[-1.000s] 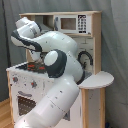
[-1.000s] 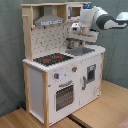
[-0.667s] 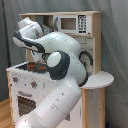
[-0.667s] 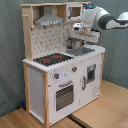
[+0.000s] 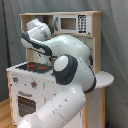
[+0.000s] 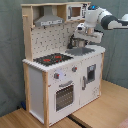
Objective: Play with the kitchen
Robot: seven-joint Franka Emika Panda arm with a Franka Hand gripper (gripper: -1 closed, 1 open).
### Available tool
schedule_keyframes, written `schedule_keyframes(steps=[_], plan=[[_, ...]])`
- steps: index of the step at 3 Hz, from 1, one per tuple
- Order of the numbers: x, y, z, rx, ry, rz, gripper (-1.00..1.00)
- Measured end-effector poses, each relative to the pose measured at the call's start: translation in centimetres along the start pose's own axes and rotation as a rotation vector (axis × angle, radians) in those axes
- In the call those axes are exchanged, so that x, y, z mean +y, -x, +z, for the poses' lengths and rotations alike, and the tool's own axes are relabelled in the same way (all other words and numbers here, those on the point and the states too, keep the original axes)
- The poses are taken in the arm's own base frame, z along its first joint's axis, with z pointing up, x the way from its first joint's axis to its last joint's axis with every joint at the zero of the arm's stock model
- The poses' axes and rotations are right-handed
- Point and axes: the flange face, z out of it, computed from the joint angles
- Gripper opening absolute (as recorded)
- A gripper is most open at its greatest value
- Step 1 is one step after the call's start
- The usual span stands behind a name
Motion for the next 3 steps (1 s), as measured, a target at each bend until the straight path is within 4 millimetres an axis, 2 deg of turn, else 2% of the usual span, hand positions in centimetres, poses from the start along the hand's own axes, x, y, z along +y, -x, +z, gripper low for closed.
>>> schedule_keyframes(steps=[1, 2, 3], plan=[[2.3, 2.8, 2.3, -0.013, -0.032, 0.075, -1.00], [3.1, 5.1, 3.7, -0.024, -0.049, 0.134, -1.00], [3.4, 7.0, 6.0, -0.028, -0.070, 0.176, -1.00]])
